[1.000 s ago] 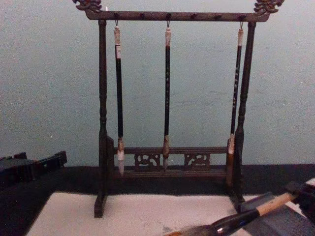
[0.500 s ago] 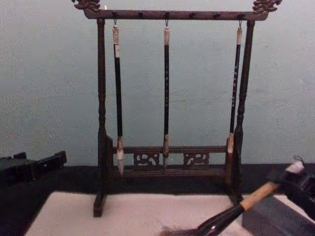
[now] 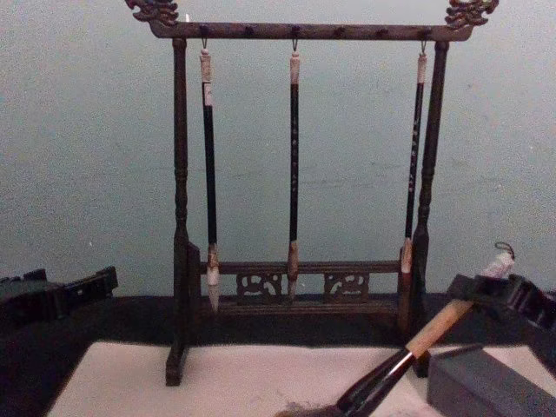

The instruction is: Pick up the brush from the inkstone, write on the paper, then place the brush back to its original position.

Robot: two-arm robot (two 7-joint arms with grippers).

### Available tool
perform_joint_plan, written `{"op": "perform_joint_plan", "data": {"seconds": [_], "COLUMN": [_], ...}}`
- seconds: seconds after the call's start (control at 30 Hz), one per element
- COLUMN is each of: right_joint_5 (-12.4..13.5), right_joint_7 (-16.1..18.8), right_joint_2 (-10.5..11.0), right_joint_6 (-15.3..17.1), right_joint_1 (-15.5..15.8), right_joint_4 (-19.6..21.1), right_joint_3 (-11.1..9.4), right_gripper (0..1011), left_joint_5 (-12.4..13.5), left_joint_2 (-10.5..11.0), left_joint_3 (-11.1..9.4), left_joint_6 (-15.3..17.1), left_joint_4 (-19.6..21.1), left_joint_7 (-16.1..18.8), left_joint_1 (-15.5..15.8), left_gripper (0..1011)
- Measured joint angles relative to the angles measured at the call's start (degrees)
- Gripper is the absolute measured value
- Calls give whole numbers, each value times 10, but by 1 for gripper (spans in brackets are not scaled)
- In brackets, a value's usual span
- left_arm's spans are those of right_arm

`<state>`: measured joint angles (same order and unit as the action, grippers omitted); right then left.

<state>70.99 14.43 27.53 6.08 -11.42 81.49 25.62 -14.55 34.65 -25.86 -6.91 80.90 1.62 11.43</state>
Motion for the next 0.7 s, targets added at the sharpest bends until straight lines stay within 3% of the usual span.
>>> {"op": "perform_joint_plan", "data": {"seconds": [0.27,0.7], "right_joint_5": [-51,-105], "right_joint_7": [-26,-34], "right_joint_2": [17,28], "right_joint_6": [5,-6], "right_joint_1": [-4,6], "right_joint_4": [38,86], "right_joint_3": [10,1], "right_gripper": [182,182], "left_joint_5": [0,0], "left_joint_2": [0,0], "left_joint_3": [0,0], "left_joint_6": [0,0], "left_joint_4": [0,0], "left_joint_7": [0,0], "left_joint_1": [0,0], "left_gripper": [1002,1002]}}
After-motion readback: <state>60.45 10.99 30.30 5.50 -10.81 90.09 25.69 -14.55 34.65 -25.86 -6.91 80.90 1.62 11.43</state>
